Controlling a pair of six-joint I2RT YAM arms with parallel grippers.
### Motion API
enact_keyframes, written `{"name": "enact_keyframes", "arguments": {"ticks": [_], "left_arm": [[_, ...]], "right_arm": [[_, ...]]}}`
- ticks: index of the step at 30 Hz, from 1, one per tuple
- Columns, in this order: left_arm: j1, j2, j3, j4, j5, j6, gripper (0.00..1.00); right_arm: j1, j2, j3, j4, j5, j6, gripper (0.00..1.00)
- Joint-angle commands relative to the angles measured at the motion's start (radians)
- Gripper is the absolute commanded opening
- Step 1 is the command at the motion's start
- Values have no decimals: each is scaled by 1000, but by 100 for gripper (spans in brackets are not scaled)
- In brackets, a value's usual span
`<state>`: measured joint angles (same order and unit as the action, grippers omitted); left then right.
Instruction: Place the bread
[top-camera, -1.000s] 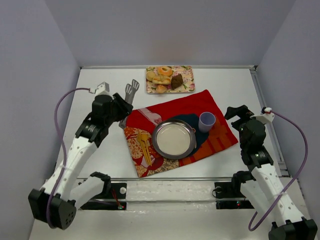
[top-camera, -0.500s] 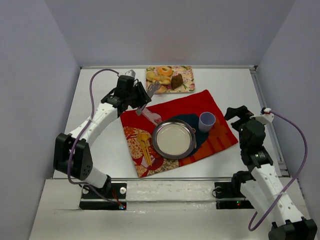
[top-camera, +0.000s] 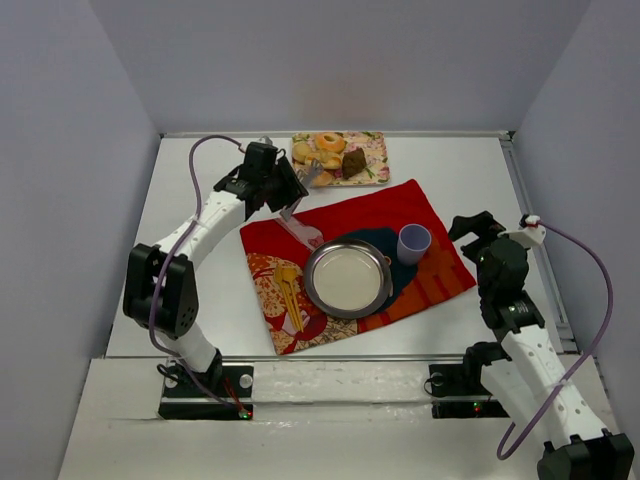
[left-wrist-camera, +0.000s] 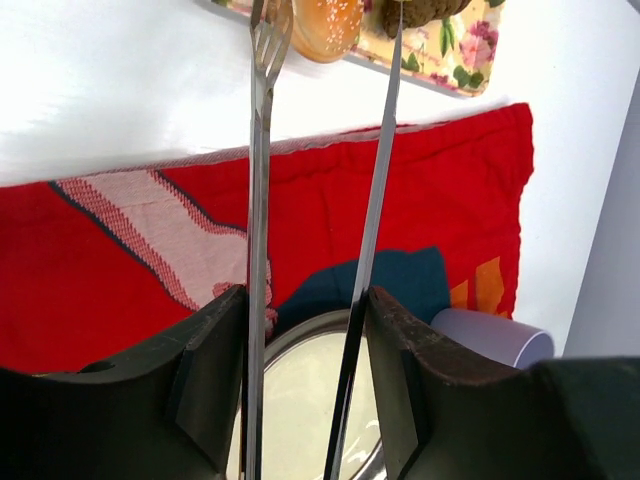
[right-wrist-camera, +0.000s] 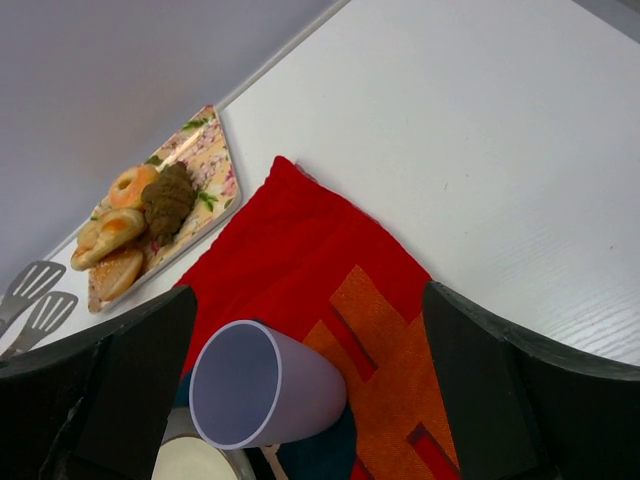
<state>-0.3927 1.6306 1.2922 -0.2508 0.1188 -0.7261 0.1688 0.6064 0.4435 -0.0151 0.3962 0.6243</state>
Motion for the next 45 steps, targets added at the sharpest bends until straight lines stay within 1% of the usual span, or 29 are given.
{"name": "enact_keyframes", "arguments": {"ticks": [1,3,7,14,24,28,30,32,35,40,45], "left_arm": [[8,41,73,21,10,-36,58],[8,79,93,19,25,-41,58],[9,107,122,13,22,-59,58],[14,132,142,35,19,-87,57],[22,158,157,44,33,-81,56],[18,152,133,53,84,-18,56],[6,134,107,53,84,65,57],[-3,117,82,44,65,126,57],[-24,112,73,36,32,169,57],[-51,172,147,-57,-71,235,56],[-84,176,168,-80,-108,293,56]], "right_arm": [[-3,0,15,50,15,-9,100],[-3,1,17,52,15,-9,100],[-3,10,17,56,15,-8,100],[-3,36,21,72,-8,-6,100],[-3,52,24,81,-17,-9,100],[-3,53,21,87,-17,-12,100],[-3,55,21,89,-19,-12,100],[-3,58,20,93,-25,-12,100],[-3,66,20,95,-28,-12,100],[-3,70,23,95,-28,-15,100],[-3,72,21,96,-20,-15,100]]}}
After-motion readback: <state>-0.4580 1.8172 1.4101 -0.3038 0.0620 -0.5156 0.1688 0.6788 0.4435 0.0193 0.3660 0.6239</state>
